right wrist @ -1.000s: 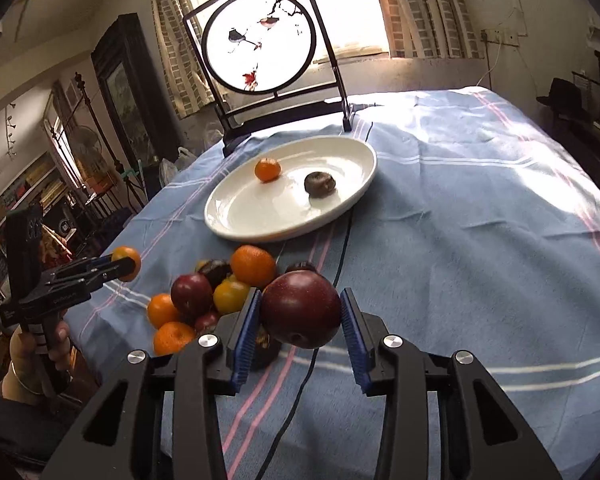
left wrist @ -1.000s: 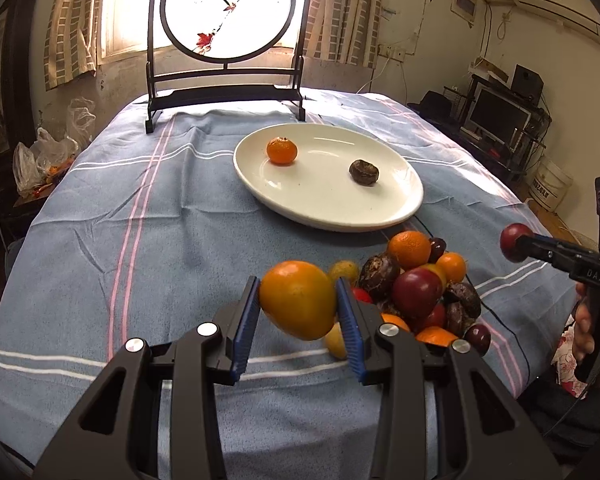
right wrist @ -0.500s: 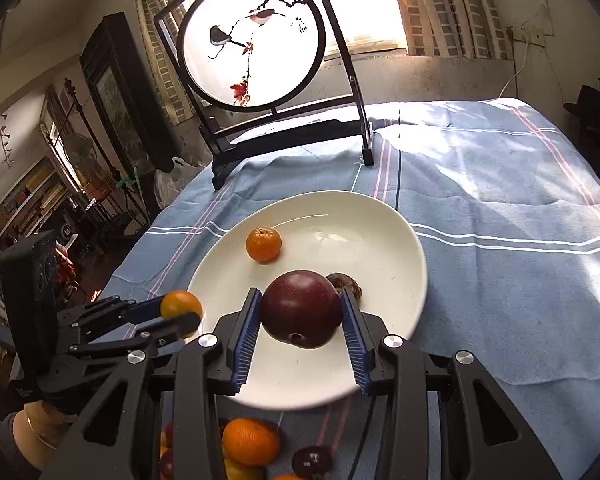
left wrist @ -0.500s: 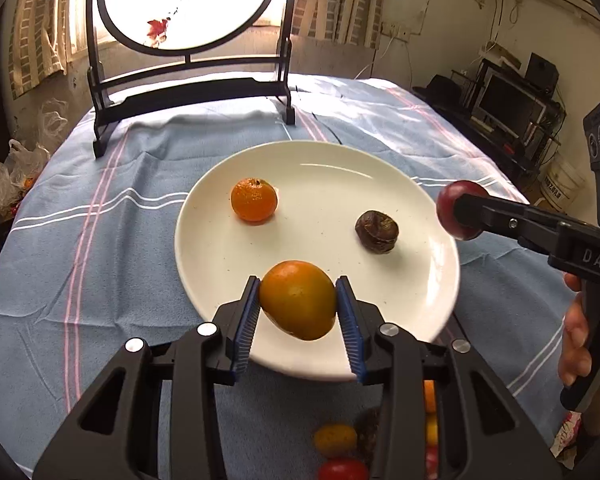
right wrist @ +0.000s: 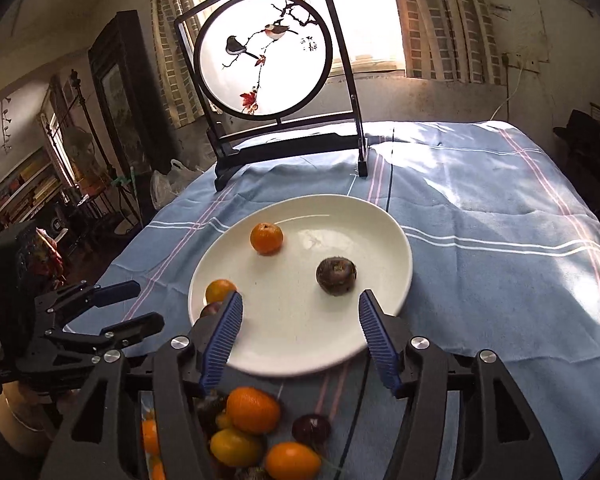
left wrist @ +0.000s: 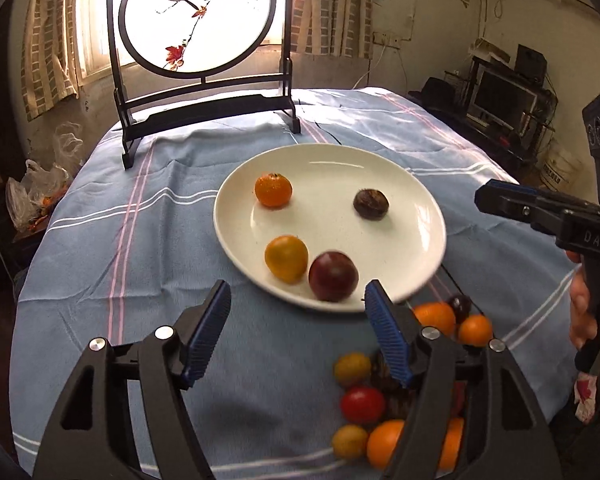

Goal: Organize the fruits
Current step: 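Lower the orange and plum onto the white plate and open both tools, then grasp an orange with the left tool while the right tool grasps a dark red cherry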

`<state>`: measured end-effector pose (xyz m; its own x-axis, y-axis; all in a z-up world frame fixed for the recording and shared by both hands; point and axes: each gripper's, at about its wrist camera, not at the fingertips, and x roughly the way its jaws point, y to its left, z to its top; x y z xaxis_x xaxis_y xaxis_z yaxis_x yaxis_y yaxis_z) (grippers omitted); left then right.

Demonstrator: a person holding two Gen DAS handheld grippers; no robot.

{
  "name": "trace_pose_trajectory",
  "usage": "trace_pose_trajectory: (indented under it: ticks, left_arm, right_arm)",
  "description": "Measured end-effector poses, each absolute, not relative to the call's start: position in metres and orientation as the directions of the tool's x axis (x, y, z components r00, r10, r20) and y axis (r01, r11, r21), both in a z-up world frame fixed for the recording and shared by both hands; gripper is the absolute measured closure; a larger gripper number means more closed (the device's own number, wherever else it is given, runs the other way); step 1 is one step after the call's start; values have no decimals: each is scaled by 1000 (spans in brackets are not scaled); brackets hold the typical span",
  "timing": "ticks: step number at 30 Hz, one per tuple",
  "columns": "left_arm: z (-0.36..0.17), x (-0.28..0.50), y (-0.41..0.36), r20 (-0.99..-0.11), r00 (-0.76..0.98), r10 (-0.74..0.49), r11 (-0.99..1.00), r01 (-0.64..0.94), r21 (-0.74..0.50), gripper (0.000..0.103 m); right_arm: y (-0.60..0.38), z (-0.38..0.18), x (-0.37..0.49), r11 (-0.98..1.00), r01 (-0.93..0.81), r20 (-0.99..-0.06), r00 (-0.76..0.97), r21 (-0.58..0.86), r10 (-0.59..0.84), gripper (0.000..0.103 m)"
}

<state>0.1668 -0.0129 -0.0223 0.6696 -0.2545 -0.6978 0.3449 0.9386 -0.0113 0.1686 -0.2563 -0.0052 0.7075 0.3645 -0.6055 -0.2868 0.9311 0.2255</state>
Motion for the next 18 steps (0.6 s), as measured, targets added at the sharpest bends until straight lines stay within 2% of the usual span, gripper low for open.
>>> trace_pose_trajectory:
  ticks: [6,9,12,18]
  left_arm:
    - [-41,86,-14,-710,634,-307,893,450,17,36]
    - [-53,62,-18,-707,642,-296,889,455,41,36]
    - [-62,52,-24,-716,629,-303,884,466,35,54]
    - [-67,47,-36,-704,650,-287,887,458,60,54]
  right_arm:
    - [-284,-35,100,929,-255,-623,689,270,370,39]
    - [-293,-49,73,928,-236,-630,683,289,370,39]
    - [-297,-58,56,928,-225,-639,675,298,369,39]
    - [-293,-62,34,924,-243,-636,672,295,380,39]
